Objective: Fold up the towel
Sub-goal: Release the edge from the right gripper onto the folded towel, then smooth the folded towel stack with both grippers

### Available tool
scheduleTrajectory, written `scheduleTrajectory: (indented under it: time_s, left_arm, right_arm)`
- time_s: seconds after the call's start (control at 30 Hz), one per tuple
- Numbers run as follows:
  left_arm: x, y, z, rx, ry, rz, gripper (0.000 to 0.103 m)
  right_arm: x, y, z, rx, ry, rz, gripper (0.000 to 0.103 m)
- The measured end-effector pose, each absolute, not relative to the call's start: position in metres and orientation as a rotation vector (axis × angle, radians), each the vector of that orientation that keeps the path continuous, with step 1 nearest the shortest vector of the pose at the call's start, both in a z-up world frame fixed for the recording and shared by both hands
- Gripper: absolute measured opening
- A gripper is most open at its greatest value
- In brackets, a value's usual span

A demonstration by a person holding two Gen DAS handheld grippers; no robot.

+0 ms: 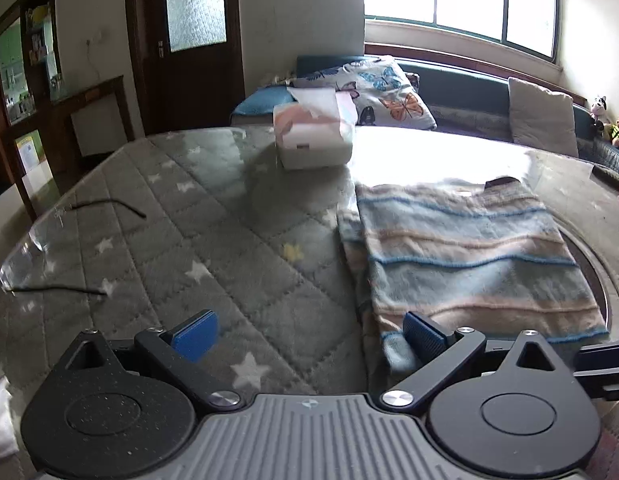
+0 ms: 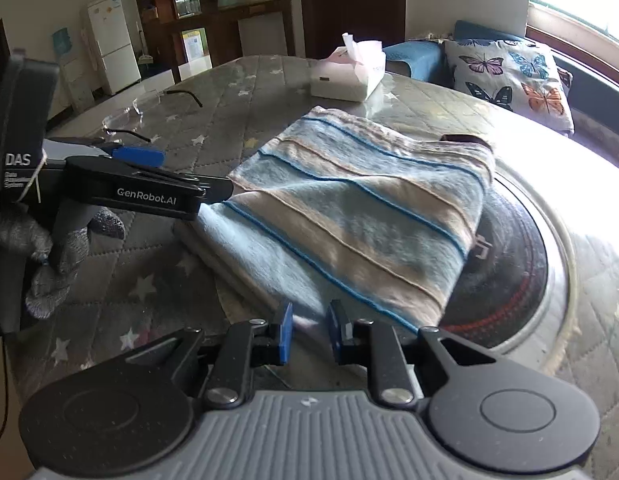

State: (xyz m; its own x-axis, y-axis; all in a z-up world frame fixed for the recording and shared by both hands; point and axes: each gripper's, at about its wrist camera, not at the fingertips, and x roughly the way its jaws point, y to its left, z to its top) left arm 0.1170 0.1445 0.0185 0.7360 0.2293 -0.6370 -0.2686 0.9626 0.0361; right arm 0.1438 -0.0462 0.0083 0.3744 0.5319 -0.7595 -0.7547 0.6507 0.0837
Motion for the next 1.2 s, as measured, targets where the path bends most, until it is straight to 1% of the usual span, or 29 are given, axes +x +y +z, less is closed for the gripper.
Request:
scheduleTrajectory:
  time_s: [0.17,0.23,0.33,0.4,0.43,0.53,0.6,0.63,0.7,0.77,0.87,0.93,0.97,1.0,1.2]
  left_arm:
    - [0.134,0.142,0.038,-0.016,0.648,0.267,0.1]
    - [0.146,0.139,0.044,-0.004,0.639,0.244,0.097]
    - [0.165,0.134,0.05,-0.008,0.642,0.197,0.09]
    - [0.177,0.129,0.051,-0.011,0.647,0.164,0.08]
    - [0.183,0.126,0.05,-0.013,0.649,0.14,0.079]
    - [0.2,0.117,0.042,-0.014,0.672,0.06,0.07]
    - [0.212,0.111,0.036,-0.015,0.69,0.006,0.06]
    - [0.217,0.108,0.032,-0.011,0.701,-0.01,0.058]
    - [0.226,0.104,0.023,0.021,0.721,0.006,0.051]
    - [0.231,0.103,0.015,0.059,0.723,0.045,0.049]
    - [0.233,0.111,0.009,0.065,0.731,0.087,0.049]
    - [0.233,0.117,0.007,0.059,0.734,0.1,0.05]
    - [0.233,0.118,0.007,0.063,0.732,0.107,0.051]
    - [0.232,0.12,0.007,0.068,0.731,0.113,0.051]
    - [0.23,0.127,0.006,0.071,0.731,0.126,0.052]
  right_arm:
    - [0.158,-0.054,0.024,-0.264,0.784,0.819,0.019]
    - [0.169,-0.053,0.027,-0.253,0.767,0.801,0.019]
    - [0.186,-0.052,0.028,-0.238,0.754,0.775,0.019]
    - [0.195,-0.051,0.027,-0.231,0.751,0.765,0.019]
    - [0.201,-0.05,0.027,-0.23,0.745,0.758,0.019]
    - [0.215,-0.045,0.024,-0.226,0.737,0.75,0.019]
    - [0.224,-0.04,0.018,-0.23,0.743,0.747,0.019]
    - [0.228,-0.038,0.015,-0.236,0.747,0.744,0.019]
    - [0.234,-0.034,0.008,-0.248,0.757,0.74,0.019]
    - [0.236,-0.031,0.001,-0.27,0.759,0.737,0.019]
    - [0.235,-0.029,-0.002,-0.285,0.745,0.743,0.02]
    - [0.235,-0.028,-0.001,-0.287,0.732,0.746,0.023]
    - [0.238,-0.027,-0.001,-0.286,0.729,0.745,0.028]
    - [0.241,-0.025,-0.001,-0.285,0.725,0.745,0.028]
    - [0.261,-0.026,0.002,-0.235,0.727,0.737,0.028]
